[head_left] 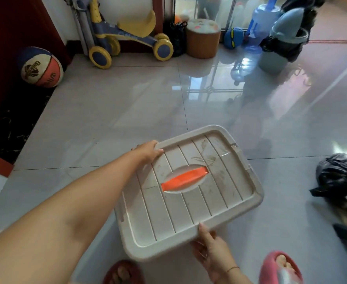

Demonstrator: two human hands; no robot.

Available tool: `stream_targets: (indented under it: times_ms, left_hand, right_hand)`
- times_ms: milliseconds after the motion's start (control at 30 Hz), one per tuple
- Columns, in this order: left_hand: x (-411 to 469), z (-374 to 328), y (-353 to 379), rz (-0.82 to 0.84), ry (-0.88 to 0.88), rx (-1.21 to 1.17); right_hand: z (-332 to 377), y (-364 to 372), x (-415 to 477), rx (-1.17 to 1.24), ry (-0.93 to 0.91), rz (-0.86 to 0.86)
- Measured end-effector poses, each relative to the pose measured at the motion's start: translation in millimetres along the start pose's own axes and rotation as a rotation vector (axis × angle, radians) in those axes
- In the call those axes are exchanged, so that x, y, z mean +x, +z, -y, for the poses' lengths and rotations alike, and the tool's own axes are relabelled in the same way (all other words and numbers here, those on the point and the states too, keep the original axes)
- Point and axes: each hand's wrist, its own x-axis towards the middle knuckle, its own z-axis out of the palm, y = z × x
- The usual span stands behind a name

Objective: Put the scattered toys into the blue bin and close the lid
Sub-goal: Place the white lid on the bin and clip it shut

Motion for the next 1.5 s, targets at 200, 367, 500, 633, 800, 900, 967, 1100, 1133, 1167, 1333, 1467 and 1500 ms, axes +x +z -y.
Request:
stream_targets:
  times_ms: [200, 367, 500, 633, 800, 900, 967, 1100, 1133, 1167, 1333, 1467, 1500]
  left_hand:
    - [-20, -25, 22, -0.232, -0.067, 0.092]
    - [-75, 4, 13, -0.633, -0.454, -0.364]
    - [-119, 43, 37, -0.525, -0.79, -0.653]
    - [-134, 52, 68, -0.372, -0.763, -0.858]
    - [-140, 47, 80, -0.354, -0.738, -1.042]
    - [-139, 47, 87, -0.466, -0.769, -1.034]
    - [-143, 45, 88, -0.522, -0.781, -0.937]
    - [-140, 50, 89, -0.575, -0.779, -0.802]
    - [-138, 52, 90, -0.582, -0.778, -0.78]
    - [-139, 52, 90, -0.598, -0.774, -0.746]
    - [-139, 49, 100, -0.734, -0.745, -0.533]
    - [-137, 49, 103, -0.733, -0.751, -0.45]
    - [-136, 49, 104, -0.734, -0.748, -0.442]
  right_hand:
    - [64, -63, -14, -0.032, -0.264, -0.444]
    - [187, -100, 14, -0.508, -0.583, -0.761]
    - [201, -68, 72, -0.925, -0.456, -0.479]
    - [178, -75, 101, -1.003, -0.235, -0.374]
    - [173, -83, 98, -0.921, -0.29, -0.334]
    - [174, -84, 100, -0.882, -0.313, -0.36]
    - [174, -89, 102, -0.812, -0.309, -0.341]
    - [176, -93, 103, -0.743, -0.358, -0.357]
    - [177, -91, 102, -0.769, -0.387, -0.378]
    - [176, -90, 101, -0.79, -0.409, -0.392]
    - [172, -83, 100, -0.837, -0.447, -0.369]
    - [168, -78, 101, -1.107, -0.462, -0.492]
    - [167, -77, 100, -1.141, -0.471, -0.514]
